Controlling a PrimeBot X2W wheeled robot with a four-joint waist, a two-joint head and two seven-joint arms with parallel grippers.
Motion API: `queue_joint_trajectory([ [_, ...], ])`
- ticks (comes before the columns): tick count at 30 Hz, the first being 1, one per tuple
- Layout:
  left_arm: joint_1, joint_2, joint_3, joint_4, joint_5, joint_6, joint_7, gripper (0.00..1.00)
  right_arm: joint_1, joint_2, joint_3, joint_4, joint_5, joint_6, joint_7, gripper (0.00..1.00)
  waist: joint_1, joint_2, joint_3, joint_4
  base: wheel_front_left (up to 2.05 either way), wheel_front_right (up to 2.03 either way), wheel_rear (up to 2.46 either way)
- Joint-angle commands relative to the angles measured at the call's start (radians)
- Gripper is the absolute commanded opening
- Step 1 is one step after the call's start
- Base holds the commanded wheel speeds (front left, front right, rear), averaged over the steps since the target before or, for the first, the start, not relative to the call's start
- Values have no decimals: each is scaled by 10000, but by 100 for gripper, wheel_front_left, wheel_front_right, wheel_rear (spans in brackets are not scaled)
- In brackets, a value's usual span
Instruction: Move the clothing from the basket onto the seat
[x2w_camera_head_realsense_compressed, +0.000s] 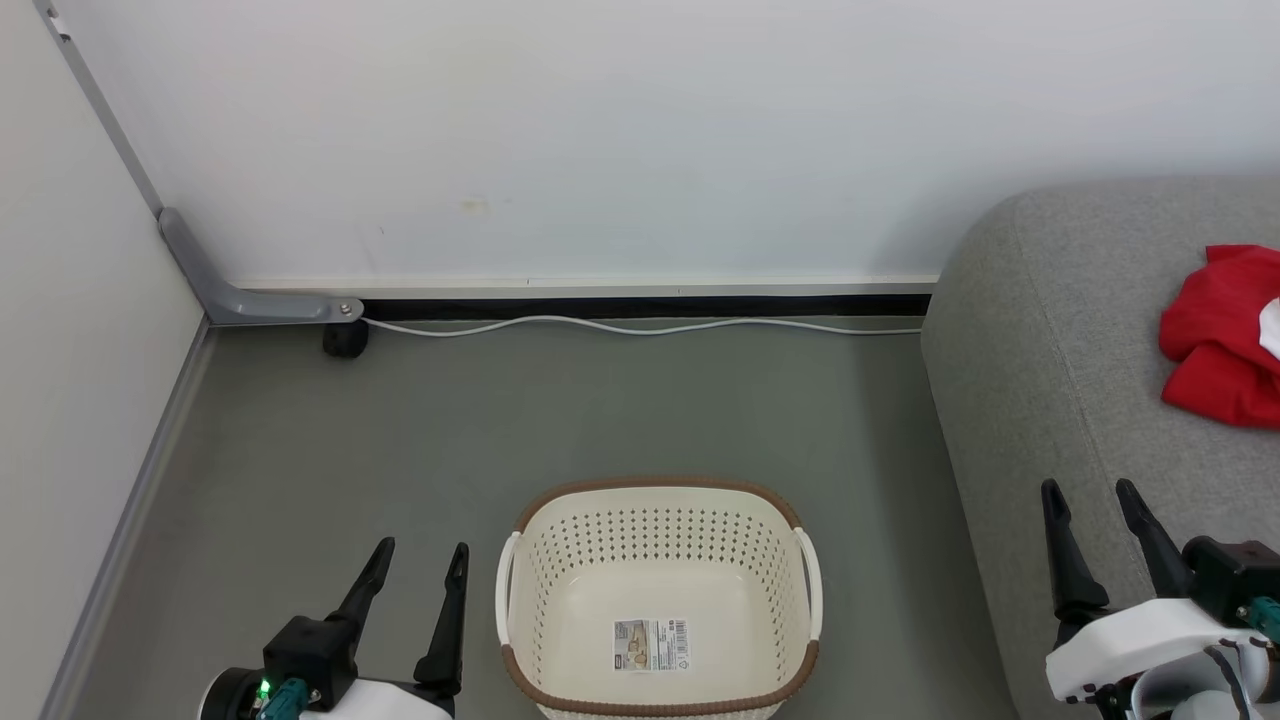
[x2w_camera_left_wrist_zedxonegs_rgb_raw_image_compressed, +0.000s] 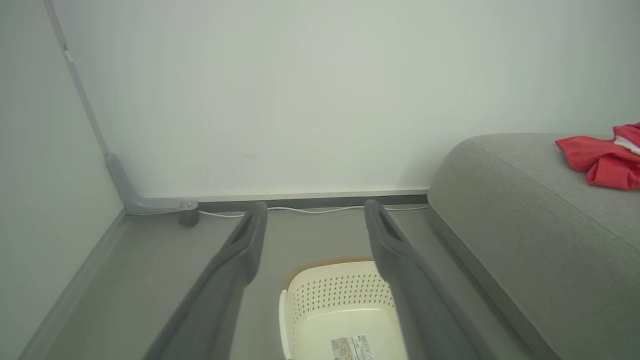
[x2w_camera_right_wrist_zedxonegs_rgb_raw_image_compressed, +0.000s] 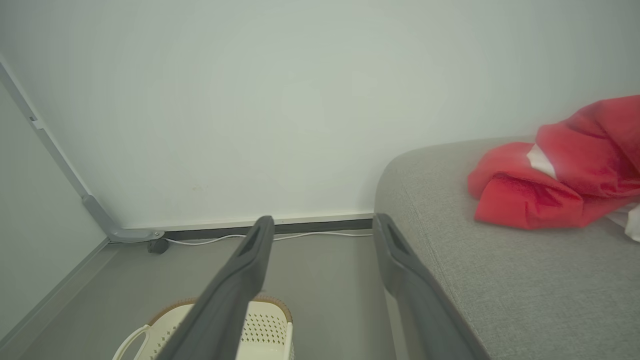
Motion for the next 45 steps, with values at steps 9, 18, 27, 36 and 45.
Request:
queue_joint_trajectory([
  [9,-448,53,184,-179,-112,-48,-61,100,-198,-71,126,-186,-72,42,-61,100,0,0,78,-157,0,0,0],
  [18,-438,53,112,-191,-317,-96,-61,100,-216,-38,106,-158,-74,42,-61,100,0,0,100,-176,0,0,0],
  [27,176,-28,-148,496,-759,-45,134,0,274,324,-39,417,432,1,154,0,8,0,97,-178,0,0,0],
  [36,110,-23,12,405,-1657,-76,365,0,295,364,-124,247,1275,4,379,0,1,0,101,-178,0,0,0],
  [45,17,-17,196,313,-2662,-112,627,0,293,410,-227,75,2216,7,634,0,0,0,107,-179,0,0,0],
])
